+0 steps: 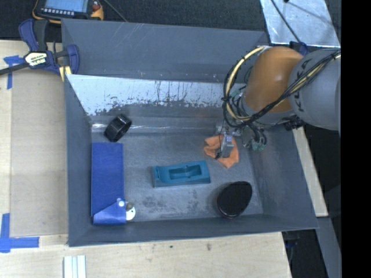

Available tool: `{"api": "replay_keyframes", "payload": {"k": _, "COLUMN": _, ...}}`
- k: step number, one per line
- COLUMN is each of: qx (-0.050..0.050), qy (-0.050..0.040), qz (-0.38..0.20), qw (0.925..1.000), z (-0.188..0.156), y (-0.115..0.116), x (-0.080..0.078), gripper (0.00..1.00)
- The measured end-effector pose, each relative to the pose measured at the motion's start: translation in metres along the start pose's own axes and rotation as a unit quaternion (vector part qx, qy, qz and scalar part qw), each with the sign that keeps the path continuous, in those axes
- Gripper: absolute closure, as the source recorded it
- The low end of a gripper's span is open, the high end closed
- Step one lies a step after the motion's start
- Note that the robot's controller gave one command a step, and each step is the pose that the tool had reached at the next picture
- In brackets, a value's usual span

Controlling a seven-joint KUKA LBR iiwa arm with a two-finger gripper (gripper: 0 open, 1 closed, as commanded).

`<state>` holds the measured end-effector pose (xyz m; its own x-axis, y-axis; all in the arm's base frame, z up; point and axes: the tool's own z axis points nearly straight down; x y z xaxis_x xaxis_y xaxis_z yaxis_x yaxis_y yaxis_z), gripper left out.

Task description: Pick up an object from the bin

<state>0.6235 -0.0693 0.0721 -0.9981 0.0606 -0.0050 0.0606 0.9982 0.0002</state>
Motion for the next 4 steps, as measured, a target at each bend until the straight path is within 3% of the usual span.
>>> {"api": "replay_keyframes", "payload": {"k": 1, "qx": 0.0, "qy": 0.0, "qz": 0.0, "qw": 1.0, "z": 0.0, "y": 0.0, "x": 0.0, "gripper": 1.0}}
{"api": "replay_keyframes", "payload": {"k": 2, "qx": 0.0, "qy": 0.0033, "qz": -0.017, "qw": 0.9999, "z": -0.06, "y": -0.036, "x": 0.012, "gripper": 1.0}}
{"api": "replay_keyframes", "payload": {"k": 3, "qx": 0.002, "qy": 0.0033, "qz": -0.016, "qw": 0.9999, "z": -0.119, "y": -0.02, "x": 0.034, "gripper": 1.0}}
{"api": "replay_keyframes", "payload": {"k": 4, "qx": -0.001, "qy": -0.0021, "qz": -0.034, "qw": 0.9994, "z": -0.154, "y": 0.01, "x": 0.042, "gripper": 1.0}}
